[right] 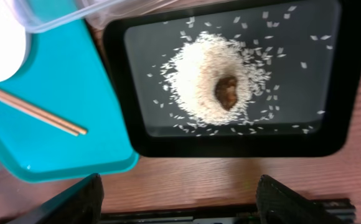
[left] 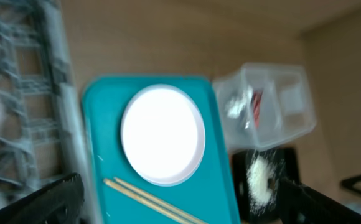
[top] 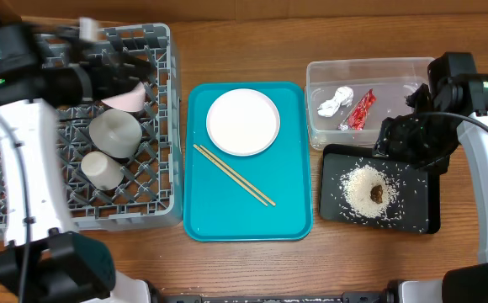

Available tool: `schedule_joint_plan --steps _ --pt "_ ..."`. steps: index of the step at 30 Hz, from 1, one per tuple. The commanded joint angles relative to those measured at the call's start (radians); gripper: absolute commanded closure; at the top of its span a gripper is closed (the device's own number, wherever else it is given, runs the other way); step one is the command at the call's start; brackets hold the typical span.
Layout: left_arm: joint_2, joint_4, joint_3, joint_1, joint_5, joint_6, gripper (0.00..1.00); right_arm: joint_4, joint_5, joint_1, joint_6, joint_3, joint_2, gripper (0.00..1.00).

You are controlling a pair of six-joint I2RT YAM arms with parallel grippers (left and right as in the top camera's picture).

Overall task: Sort waste into correct bins and load items into the dishwasher
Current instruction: 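Carry the pink bowl to the dish rack and set it down, then grasp the white plate with the left gripper and lift it toward the rack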

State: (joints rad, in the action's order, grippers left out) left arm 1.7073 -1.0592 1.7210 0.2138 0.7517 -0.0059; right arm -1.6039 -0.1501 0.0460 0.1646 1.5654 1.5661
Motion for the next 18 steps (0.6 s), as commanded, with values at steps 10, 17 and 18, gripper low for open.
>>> schedule_joint_plan --steps 10,17,18 --pt "0.223 -0.016 -0.005 -0.659 -0.732 -0.085 0.0 0.015 0.056 0.002 0.029 0.022 -0.019 0.16" --pt "0.427 0.037 -0.005 -0.787 -0.768 -0.085 0.0 0.015 0.056 0.002 0.029 0.022 -0.019 0.16" --pt "0.448 0.042 -0.005 -0.793 -0.792 -0.089 0.0 0.015 0.056 0.002 0.029 0.022 -0.019 0.16"
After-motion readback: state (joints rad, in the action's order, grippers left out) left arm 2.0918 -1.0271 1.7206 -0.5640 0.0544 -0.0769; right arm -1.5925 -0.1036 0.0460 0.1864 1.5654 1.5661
